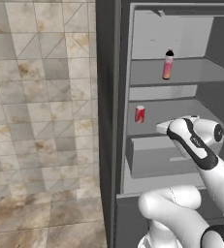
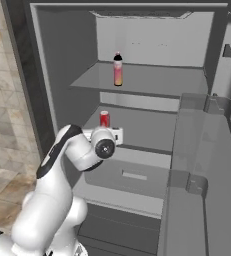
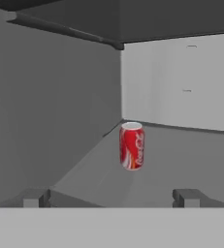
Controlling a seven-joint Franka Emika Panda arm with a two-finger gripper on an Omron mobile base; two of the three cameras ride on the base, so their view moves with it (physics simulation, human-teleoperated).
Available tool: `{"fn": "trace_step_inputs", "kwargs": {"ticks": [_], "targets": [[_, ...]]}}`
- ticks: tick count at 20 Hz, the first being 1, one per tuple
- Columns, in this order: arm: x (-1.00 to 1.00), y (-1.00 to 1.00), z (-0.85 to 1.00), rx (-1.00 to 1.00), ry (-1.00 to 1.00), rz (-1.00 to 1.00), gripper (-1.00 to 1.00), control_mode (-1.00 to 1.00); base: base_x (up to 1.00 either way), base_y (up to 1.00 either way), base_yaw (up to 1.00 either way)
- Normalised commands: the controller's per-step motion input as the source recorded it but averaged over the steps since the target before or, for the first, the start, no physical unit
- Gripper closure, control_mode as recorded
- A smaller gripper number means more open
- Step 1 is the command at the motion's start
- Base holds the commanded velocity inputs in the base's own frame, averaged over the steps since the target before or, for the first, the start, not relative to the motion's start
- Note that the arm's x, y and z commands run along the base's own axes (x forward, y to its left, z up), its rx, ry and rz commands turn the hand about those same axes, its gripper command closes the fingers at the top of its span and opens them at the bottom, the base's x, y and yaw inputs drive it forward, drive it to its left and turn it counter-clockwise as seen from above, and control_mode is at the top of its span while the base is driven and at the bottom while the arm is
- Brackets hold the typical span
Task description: Open the fridge, grab two sodas, and place both sodas inside the bowl with ice on the dining counter.
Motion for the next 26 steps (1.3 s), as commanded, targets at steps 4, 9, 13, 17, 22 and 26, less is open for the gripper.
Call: {"fn": "trace_step_inputs", "kwargs": {"ticks": [4, 9, 13, 17, 22, 26], "targets": [[0.28, 0.0, 0.0, -0.08, 0.07, -0.03, -1.0, -1.0, 0.0, 0.0, 0.0], [0.31, 0.0, 0.0, -0.04, 0.02, -0.01, -1.0, -1.0, 0.0, 0.0, 0.0], [0.27, 0.0, 0.0, -0.01, 0.02, 0.0, -1.0, -1.0, 0.0, 0.0, 0.0], [0.33, 0.03, 0.0, -0.01, 0.02, 0.0, -1.0, -1.0, 0.0, 0.0, 0.0], [0.39, 0.06, 0.0, 0.0, 0.04, 0.0, -1.0, -1.0, 0.0, 0.0, 0.0], [0.38, 0.08, -0.02, 0.0, 0.03, 0.0, -1.0, -1.0, 0.0, 0.0, 0.0]]}}
